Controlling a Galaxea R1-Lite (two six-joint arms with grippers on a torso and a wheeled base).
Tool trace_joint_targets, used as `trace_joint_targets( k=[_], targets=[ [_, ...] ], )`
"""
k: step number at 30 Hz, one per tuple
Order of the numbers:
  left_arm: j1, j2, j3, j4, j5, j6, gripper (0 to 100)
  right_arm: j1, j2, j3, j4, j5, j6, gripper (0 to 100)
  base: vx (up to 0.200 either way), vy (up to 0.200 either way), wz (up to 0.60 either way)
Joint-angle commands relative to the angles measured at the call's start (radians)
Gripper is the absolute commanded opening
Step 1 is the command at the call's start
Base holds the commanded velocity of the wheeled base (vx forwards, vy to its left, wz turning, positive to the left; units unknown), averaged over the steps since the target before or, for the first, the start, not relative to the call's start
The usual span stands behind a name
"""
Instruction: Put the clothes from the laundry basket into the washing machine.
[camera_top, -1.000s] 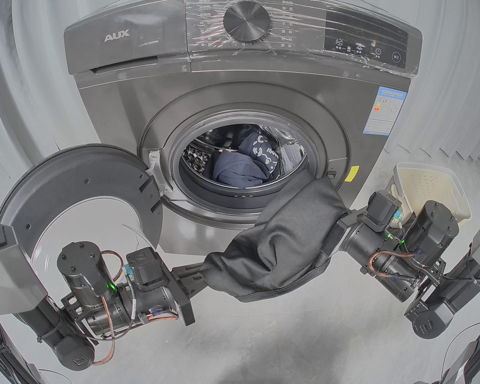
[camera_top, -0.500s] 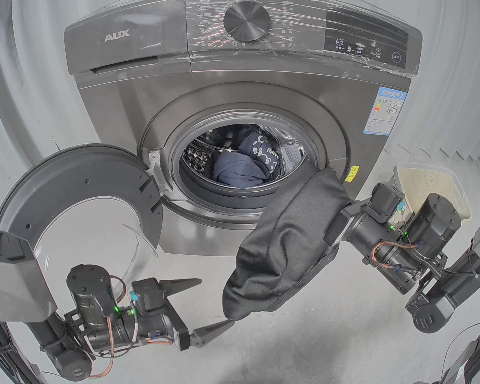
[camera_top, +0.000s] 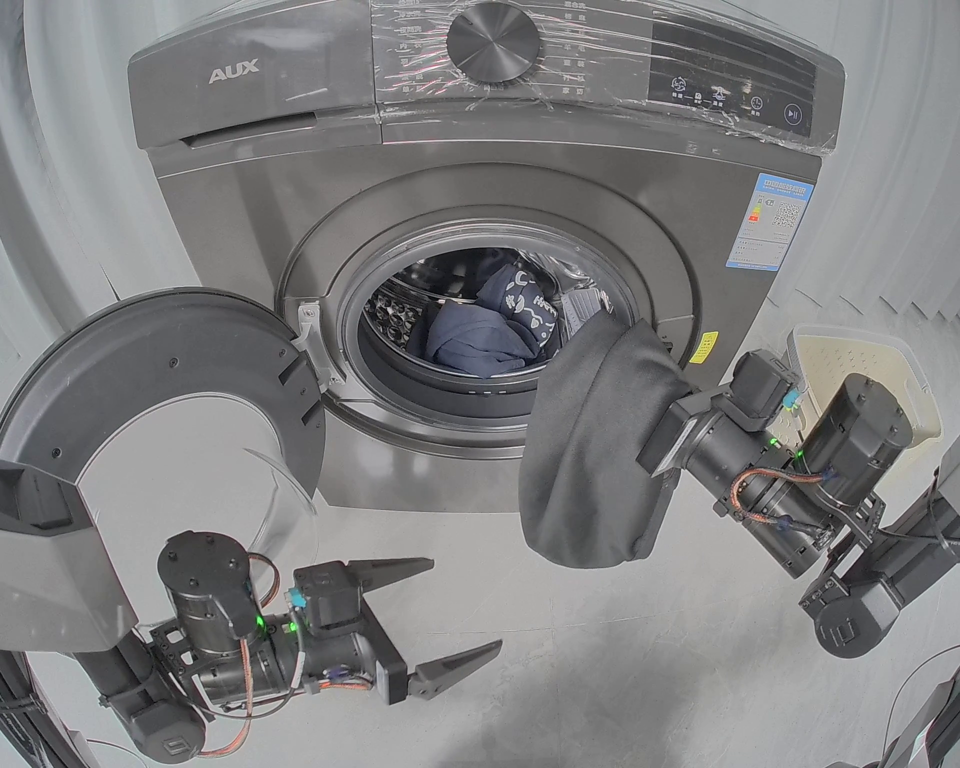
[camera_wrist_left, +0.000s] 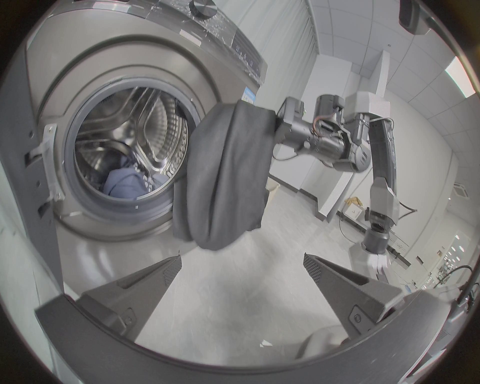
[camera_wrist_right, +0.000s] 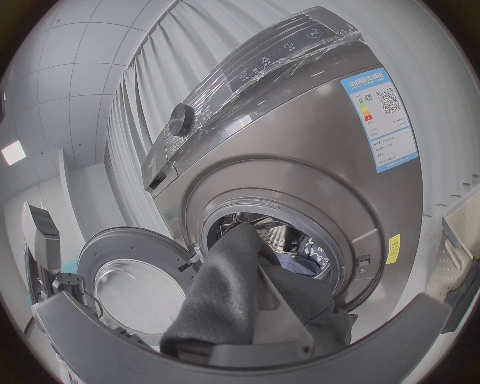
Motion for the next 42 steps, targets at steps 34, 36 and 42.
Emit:
trace_joint_targets(
  k=[34, 36, 42],
  targets=[
    [-0.012, 0.356, -0.521, 0.0, 0.171, -0.055, 100, 0.184, 0.076, -0.054, 0.006, -0.071, -0.002, 0, 0.0, 0.0, 0.0],
    [0.005, 0.377, -0.552, 0.0, 0.192, -0.051, 100, 0.192, 0.068, -0.043, 0.006, -0.071, 0.0, 0, 0.0, 0.0, 0.0],
    [0.031, 0.411, -0.613, 0.003, 0.2, -0.046, 100, 0.212, 0.044, 0.0, 0.003, -0.071, 0.007, 0, 0.0, 0.0, 0.0]
  ],
)
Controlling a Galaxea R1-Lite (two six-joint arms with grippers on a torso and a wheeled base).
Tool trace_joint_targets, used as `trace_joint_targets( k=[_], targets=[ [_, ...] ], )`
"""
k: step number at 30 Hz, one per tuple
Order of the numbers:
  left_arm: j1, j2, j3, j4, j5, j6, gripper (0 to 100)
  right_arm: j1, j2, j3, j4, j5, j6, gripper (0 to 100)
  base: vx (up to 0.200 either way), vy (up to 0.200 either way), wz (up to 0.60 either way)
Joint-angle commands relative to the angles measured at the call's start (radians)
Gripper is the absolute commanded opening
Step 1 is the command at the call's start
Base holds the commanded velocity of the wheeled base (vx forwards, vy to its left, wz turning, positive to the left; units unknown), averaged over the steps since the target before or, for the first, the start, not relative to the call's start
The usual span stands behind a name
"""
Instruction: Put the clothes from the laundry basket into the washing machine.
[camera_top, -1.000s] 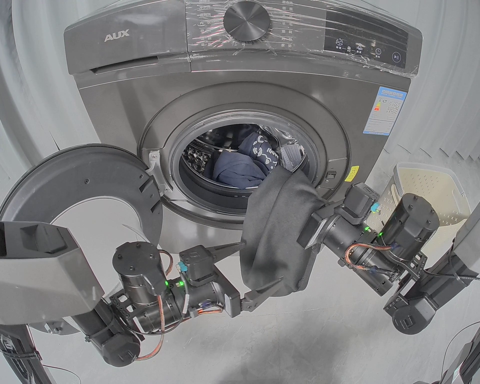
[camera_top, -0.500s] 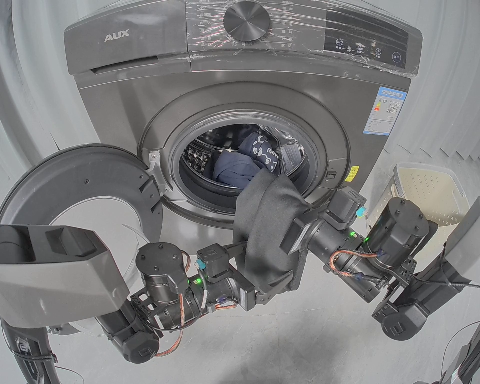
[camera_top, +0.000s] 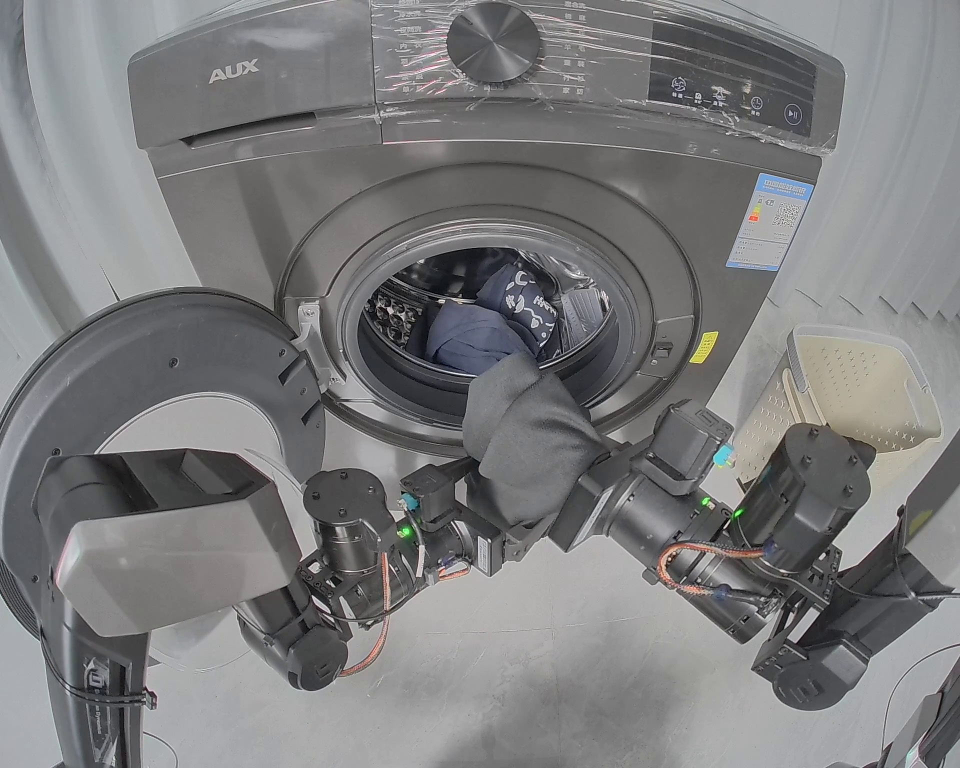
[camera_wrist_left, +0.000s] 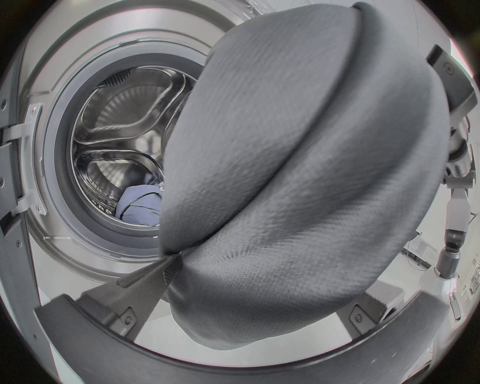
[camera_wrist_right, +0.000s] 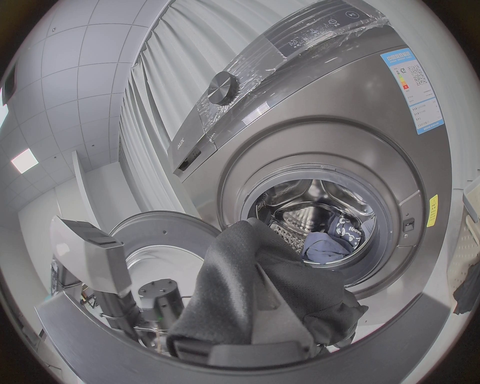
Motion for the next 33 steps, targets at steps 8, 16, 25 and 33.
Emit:
trace_joint_targets(
  k=[8, 16, 25, 33],
  targets=[
    [0.003, 0.074, -0.066, 0.0, 0.004, -0.003, 100, 0.05, -0.032, 0.062, -0.011, 0.001, 0.021, 0, 0.0, 0.0, 0.0],
    [-0.002, 0.072, -0.092, -0.001, 0.007, -0.003, 0, 0.053, -0.032, 0.064, -0.012, 0.001, 0.022, 0, 0.0, 0.0, 0.0],
    [0.015, 0.008, -0.1, -0.005, 0.055, -0.032, 0, -0.04, -0.07, 0.094, -0.003, 0.001, 0.022, 0, 0.0, 0.0, 0.0],
    [0.009, -0.144, -0.035, -0.001, 0.079, -0.053, 0, -0.109, -0.064, 0.189, -0.004, 0.002, 0.022, 0, 0.0, 0.0, 0.0]
  ],
)
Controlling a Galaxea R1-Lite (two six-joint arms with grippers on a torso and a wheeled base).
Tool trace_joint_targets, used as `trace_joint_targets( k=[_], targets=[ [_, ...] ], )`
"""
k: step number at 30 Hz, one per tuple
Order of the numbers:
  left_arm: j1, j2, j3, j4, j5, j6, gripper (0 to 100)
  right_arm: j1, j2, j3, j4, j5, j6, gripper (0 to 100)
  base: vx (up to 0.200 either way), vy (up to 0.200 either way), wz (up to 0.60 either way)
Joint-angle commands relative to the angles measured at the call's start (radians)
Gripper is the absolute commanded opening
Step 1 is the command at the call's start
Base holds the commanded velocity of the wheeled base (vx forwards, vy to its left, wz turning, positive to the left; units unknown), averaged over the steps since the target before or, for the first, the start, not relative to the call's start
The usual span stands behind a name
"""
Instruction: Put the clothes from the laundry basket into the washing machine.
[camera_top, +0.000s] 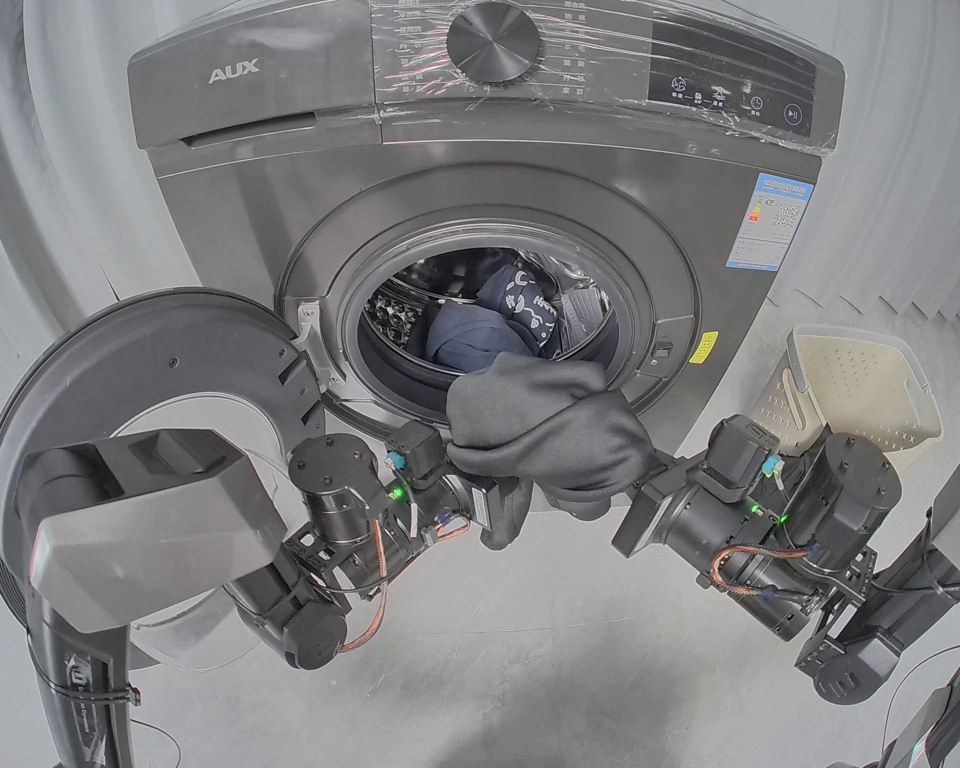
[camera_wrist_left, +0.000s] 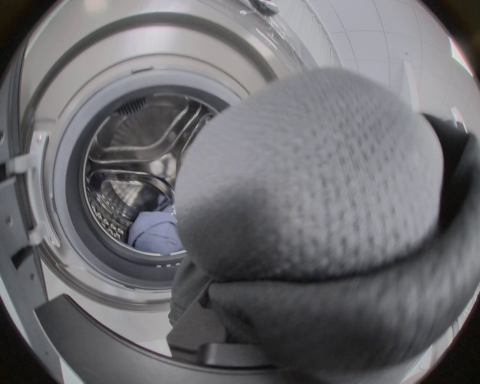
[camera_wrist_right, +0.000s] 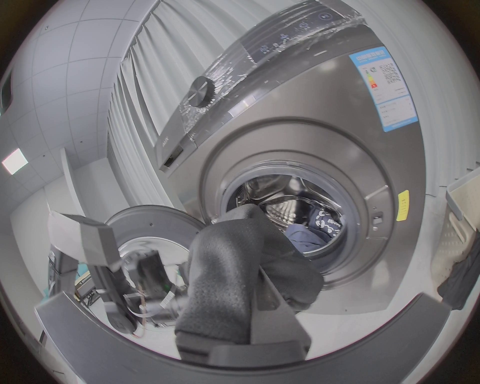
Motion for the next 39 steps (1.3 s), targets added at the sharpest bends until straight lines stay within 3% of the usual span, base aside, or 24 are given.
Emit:
trace_joint_targets(
  k=[1, 13, 24, 26, 27, 33, 35, 36, 39],
  targets=[
    [-0.005, -0.109, 0.043, -0.002, 0.015, -0.006, 0, -0.03, 0.003, 0.051, 0.0, 0.0, 0.0, 0, 0.0, 0.0, 0.0],
    [-0.033, -0.296, 0.21, -0.003, 0.018, -0.065, 0, -0.076, 0.136, 0.04, -0.01, 0.005, -0.003, 0, 0.0, 0.0, 0.0],
    [-0.065, -0.344, 0.241, -0.003, 0.02, -0.066, 0, -0.055, 0.184, 0.008, -0.012, 0.002, -0.009, 0, 0.0, 0.0, 0.0],
    [-0.068, -0.345, 0.25, -0.005, 0.018, -0.056, 0, -0.053, 0.179, 0.032, -0.012, 0.002, -0.009, 0, 0.0, 0.0, 0.0],
    [-0.07, -0.348, 0.255, -0.005, 0.018, -0.054, 0, -0.049, 0.171, 0.042, -0.012, 0.002, -0.009, 100, 0.0, 0.0, 0.0],
    [-0.074, -0.431, 0.362, -0.003, 0.012, -0.046, 0, 0.054, 0.027, 0.161, -0.012, 0.045, -0.015, 100, 0.0, 0.0, 0.0],
    [-0.076, -0.433, 0.367, -0.005, 0.012, -0.046, 0, 0.056, 0.026, 0.167, -0.012, 0.048, -0.015, 100, 0.0, 0.0, 0.0],
    [-0.077, -0.48, 0.437, -0.005, 0.014, -0.046, 0, 0.099, -0.003, 0.272, -0.013, 0.095, -0.031, 100, 0.0, 0.0, 0.0],
    [-0.073, -0.514, 0.465, -0.005, 0.015, -0.053, 0, 0.099, -0.013, 0.328, -0.012, 0.12, -0.049, 100, 0.0, 0.0, 0.0]
  ],
)
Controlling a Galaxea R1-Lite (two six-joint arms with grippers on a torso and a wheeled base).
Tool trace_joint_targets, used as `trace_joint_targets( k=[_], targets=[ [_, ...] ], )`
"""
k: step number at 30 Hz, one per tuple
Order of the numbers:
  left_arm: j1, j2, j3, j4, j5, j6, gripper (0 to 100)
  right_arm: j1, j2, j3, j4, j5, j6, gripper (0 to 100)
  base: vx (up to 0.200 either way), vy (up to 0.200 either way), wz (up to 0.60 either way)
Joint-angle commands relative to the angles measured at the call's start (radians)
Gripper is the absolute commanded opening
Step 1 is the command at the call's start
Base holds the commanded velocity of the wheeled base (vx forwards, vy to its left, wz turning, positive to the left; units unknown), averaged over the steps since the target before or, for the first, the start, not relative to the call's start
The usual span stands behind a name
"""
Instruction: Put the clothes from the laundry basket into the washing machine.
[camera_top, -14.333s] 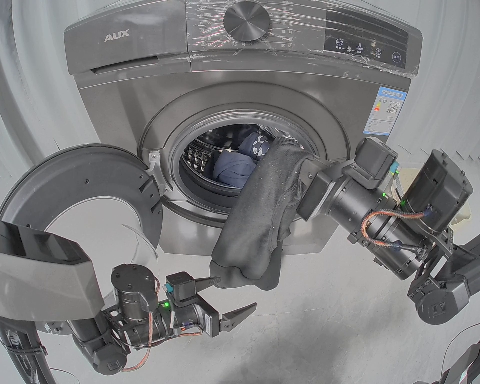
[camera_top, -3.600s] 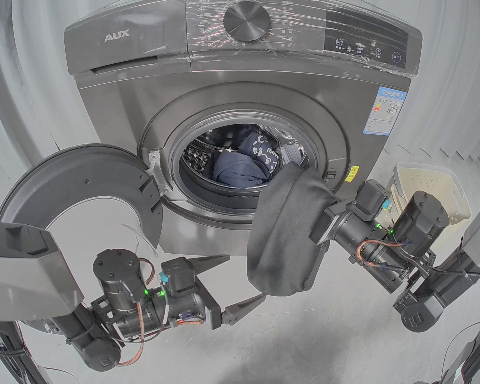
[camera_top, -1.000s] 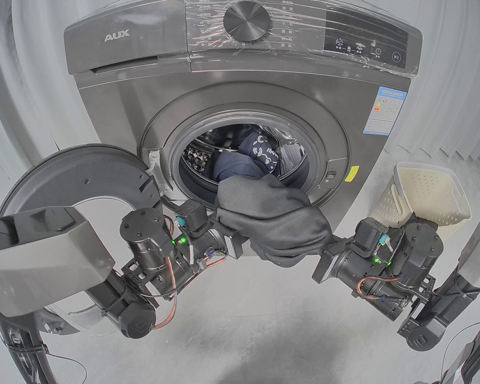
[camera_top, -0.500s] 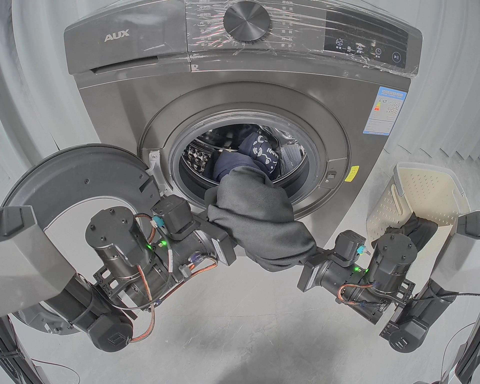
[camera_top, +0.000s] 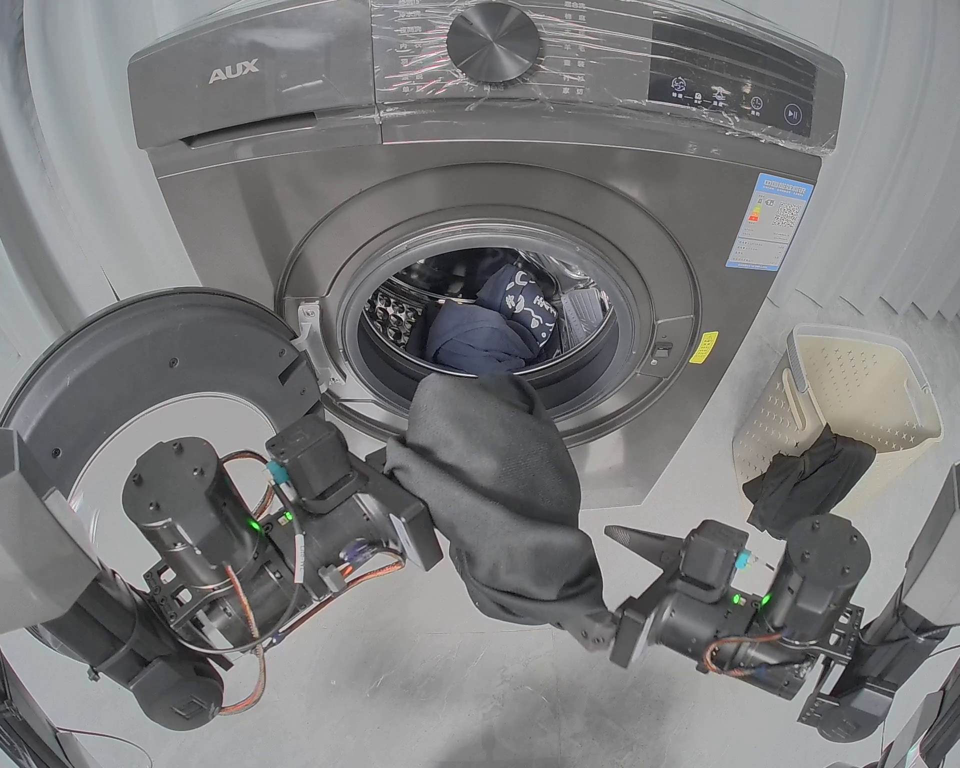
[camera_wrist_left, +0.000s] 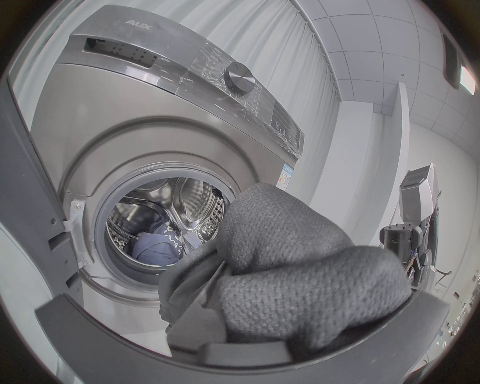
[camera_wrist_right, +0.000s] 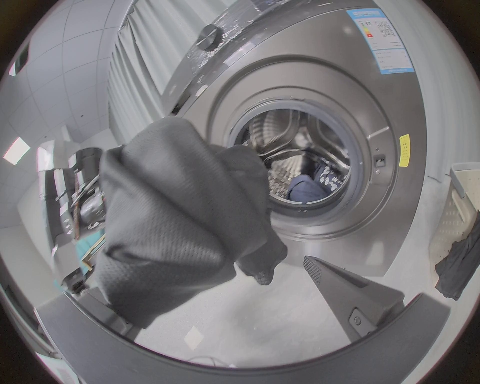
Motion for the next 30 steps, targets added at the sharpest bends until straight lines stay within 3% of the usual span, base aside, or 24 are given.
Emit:
trace_joint_targets(
  k=[1, 4, 9, 12, 15, 16, 17, 21, 30],
  targets=[
    [0.003, -0.115, 0.098, 0.001, -0.002, -0.021, 0, 0.042, -0.071, 0.155, -0.002, 0.068, -0.039, 100, 0.0, 0.0, 0.0],
    [0.008, -0.104, 0.087, 0.001, 0.001, -0.006, 0, 0.045, -0.067, 0.172, -0.002, 0.079, -0.045, 100, 0.0, 0.0, 0.0],
    [0.017, -0.079, 0.086, 0.001, 0.002, -0.013, 0, 0.037, -0.073, 0.228, -0.002, 0.102, -0.051, 100, 0.0, 0.0, 0.0],
    [0.019, -0.079, 0.094, 0.001, 0.004, -0.015, 0, 0.007, -0.067, 0.201, -0.002, 0.089, -0.051, 100, 0.0, 0.0, 0.0],
    [0.02, -0.073, 0.112, 0.001, 0.007, -0.01, 0, -0.056, -0.064, 0.149, -0.002, 0.023, -0.044, 100, 0.0, 0.0, 0.0],
    [0.02, -0.073, 0.112, 0.001, 0.007, -0.01, 0, -0.056, -0.064, 0.149, -0.002, 0.023, -0.044, 100, 0.0, 0.0, 0.0],
    [0.022, -0.067, 0.123, 0.002, 0.009, -0.009, 0, -0.116, -0.067, 0.101, -0.002, -0.021, -0.044, 100, 0.0, 0.0, 0.0],
    [0.02, -0.058, 0.156, 0.004, 0.009, -0.013, 0, -0.168, -0.064, 0.054, -0.002, -0.02, -0.044, 100, 0.0, 0.0, 0.0],
    [0.02, -0.03, 0.172, 0.002, 0.022, -0.006, 0, -0.183, -0.057, 0.003, -0.002, -0.018, -0.042, 100, 0.0, 0.0, 0.0]
  ],
)
